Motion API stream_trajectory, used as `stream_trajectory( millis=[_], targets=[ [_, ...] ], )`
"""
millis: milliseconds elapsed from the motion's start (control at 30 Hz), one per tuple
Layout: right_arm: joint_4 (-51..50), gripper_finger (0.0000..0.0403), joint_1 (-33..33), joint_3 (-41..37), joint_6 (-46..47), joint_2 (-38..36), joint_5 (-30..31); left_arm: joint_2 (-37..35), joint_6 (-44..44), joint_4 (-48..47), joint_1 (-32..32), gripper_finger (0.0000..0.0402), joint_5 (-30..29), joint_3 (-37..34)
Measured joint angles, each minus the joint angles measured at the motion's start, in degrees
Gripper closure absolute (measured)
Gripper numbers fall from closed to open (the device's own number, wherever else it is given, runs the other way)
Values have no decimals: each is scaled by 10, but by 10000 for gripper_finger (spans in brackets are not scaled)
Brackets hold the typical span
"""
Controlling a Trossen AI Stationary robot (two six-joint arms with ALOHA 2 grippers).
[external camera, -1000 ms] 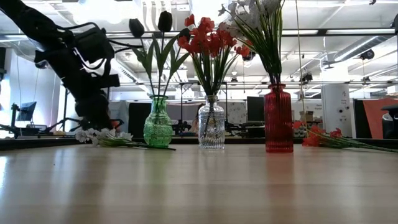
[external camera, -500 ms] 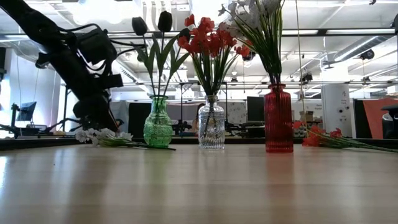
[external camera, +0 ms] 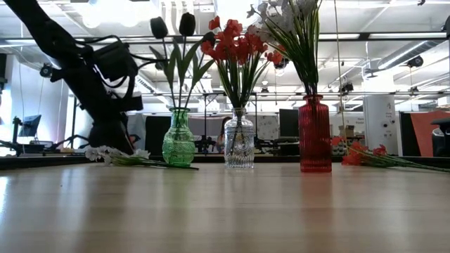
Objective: Sort flowers into vase by color
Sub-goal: Put the white flowers into the red vase
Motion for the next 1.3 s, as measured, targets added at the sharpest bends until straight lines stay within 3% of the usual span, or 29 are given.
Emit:
stream_trajectory(
  millis=[600,767,1100,1300],
  targets=[
    [0,174,0,0,7,0,0,22,4,5,0,293,-21,0],
    [0,174,0,0,9,0,0,20,-43,-60,0,293,-69,1],
    [0,174,0,0,6,0,0,13,-92,-113,-1,293,-70,5],
    [0,174,0,0,9,0,0,-6,-180,-201,-1,293,-70,38]
  ],
)
